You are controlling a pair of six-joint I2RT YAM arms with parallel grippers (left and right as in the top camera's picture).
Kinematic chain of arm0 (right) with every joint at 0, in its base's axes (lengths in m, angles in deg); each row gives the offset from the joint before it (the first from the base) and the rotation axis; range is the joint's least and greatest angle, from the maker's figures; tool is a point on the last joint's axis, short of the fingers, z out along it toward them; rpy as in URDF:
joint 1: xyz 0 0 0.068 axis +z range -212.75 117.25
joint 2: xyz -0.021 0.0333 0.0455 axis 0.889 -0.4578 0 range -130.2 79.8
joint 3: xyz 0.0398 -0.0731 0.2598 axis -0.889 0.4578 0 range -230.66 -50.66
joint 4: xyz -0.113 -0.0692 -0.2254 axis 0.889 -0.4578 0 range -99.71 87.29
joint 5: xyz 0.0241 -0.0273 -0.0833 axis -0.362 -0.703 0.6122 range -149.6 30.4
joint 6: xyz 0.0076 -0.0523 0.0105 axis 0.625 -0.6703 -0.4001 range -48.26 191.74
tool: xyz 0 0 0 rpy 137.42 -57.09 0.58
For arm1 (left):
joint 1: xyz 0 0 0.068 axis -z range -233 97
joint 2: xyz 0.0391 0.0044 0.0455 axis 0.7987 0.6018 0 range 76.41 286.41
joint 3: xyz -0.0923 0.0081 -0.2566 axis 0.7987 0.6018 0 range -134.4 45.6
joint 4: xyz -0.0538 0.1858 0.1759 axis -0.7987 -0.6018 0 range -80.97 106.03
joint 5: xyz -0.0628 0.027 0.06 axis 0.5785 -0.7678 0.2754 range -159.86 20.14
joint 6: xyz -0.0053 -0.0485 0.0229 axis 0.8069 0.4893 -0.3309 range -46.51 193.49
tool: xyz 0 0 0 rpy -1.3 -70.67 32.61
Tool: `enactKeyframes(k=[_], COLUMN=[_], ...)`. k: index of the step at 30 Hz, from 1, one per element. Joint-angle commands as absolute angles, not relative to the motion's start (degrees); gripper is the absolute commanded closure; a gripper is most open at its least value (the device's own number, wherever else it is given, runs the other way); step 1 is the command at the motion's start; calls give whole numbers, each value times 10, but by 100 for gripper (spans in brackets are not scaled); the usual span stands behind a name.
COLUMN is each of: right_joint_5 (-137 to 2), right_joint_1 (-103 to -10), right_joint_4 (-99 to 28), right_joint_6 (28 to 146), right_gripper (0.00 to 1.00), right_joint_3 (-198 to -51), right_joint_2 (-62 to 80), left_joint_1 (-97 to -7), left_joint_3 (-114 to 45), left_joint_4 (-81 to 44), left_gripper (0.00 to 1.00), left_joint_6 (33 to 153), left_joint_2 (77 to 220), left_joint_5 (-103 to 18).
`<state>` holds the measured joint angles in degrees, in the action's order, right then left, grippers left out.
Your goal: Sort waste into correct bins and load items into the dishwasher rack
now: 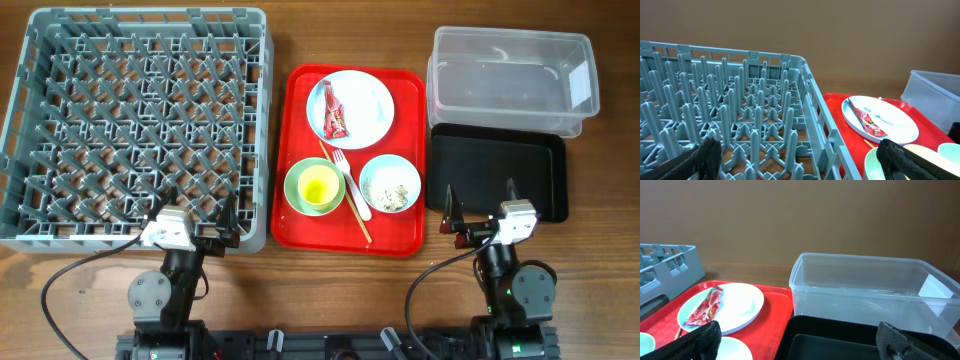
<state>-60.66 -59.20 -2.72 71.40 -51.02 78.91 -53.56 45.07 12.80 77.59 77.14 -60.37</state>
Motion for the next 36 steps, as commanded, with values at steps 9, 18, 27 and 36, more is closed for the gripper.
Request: enactKeyframes(k=[9, 18, 27, 36], right_joint_5=[-613, -613, -613, -635], right_joint_1=[-594, -594, -594, -594], right_joint_4=[-25, -25, -25, -20], right_joint_6=[706, 706, 702, 721], right_gripper=[0, 0, 0, 0], right_joint_3=[-510, -510, -510, -512], right_joint_2=[795, 795, 794, 788], left_joint_1=[-540, -540, -540, -540], left_joint_3=[453, 453, 453, 452], left_joint_4=[125, 125, 125, 141], left_gripper=[0, 0, 0, 0], left_joint_6=[767, 767, 767, 806], left_joint_2=[768, 768, 768, 768], left_joint_5=[-601, -601, -601, -582])
